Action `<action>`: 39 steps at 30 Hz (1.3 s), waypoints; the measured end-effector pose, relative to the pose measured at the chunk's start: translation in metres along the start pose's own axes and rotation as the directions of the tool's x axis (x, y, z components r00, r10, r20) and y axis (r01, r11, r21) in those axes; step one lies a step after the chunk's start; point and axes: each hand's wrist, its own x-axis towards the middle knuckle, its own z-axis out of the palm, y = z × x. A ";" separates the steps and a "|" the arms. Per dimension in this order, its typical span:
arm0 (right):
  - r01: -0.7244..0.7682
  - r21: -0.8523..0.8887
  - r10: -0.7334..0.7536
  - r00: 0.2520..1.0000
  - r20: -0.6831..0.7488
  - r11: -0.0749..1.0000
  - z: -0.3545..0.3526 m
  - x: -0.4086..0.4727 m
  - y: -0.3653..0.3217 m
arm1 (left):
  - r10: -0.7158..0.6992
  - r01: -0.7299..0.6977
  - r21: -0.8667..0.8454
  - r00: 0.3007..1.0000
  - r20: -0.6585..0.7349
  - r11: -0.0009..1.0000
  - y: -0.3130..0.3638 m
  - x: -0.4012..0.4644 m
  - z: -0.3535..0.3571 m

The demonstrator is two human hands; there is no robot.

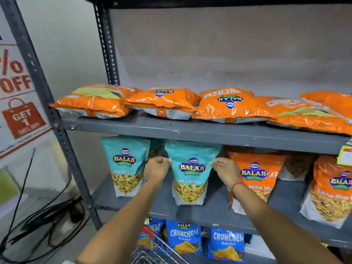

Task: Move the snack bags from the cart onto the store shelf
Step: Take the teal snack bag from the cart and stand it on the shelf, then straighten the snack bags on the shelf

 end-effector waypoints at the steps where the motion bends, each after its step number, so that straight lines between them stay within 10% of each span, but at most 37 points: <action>1: -0.012 0.004 0.012 1.000 0.003 1.000 0.002 0.004 0.004 | 0.009 -0.009 0.005 1.000 0.003 1.000 -0.002 0.003 0.002; 11: -0.079 0.320 0.031 0.987 0.155 0.944 0.012 0.006 0.022 | 0.140 -0.140 0.102 0.990 0.007 0.985 -0.001 -0.010 0.013; 18: -0.367 0.157 0.226 0.801 0.554 0.917 0.036 0.002 0.079 | -0.138 0.052 0.307 0.954 0.267 0.950 -0.063 -0.029 0.029; 39: -0.340 0.170 0.238 0.867 0.437 0.925 0.072 -0.024 0.112 | -0.115 0.110 0.203 0.993 0.011 0.973 -0.102 -0.047 0.050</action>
